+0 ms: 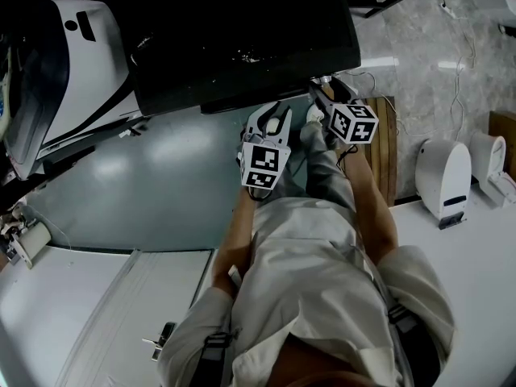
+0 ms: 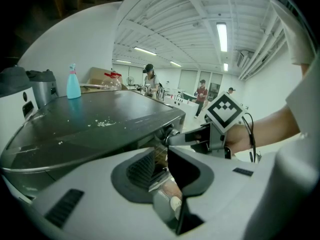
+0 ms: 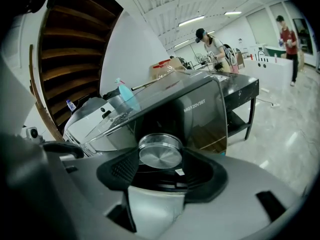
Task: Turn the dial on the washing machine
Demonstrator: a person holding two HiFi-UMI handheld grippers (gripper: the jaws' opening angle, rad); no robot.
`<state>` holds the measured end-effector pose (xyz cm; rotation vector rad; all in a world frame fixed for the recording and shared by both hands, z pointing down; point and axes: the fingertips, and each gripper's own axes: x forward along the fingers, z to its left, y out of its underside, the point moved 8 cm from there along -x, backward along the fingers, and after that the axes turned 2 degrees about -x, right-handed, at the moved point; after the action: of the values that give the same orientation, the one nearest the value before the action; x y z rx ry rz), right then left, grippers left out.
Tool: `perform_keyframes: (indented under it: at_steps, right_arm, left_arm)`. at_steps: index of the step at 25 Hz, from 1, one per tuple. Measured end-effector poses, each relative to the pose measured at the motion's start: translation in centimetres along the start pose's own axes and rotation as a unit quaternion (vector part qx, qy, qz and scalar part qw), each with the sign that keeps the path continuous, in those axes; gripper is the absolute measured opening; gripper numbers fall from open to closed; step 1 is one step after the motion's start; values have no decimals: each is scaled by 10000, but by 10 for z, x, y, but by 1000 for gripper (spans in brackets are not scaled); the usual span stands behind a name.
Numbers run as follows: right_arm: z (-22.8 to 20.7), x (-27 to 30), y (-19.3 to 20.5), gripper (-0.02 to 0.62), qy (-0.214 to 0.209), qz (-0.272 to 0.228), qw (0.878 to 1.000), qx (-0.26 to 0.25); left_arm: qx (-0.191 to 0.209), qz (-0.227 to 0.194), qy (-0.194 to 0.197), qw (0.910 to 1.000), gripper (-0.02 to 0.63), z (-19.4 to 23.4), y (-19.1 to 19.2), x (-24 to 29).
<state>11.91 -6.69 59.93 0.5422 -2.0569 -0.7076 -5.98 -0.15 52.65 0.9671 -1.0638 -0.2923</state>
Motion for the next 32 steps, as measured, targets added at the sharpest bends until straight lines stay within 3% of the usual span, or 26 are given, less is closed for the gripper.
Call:
perform_keyframes:
  at_steps: [16, 32]
  right_arm:
    - [-9, -1, 3, 270, -456, -130, 9967, 656]
    - [-21, 2, 8, 270, -1113, -245, 9806, 1594]
  left_arm:
    - [-23, 20, 19, 10000, 87, 1, 3, 1]
    - [-51, 65, 48, 10000, 89, 2, 4, 2]
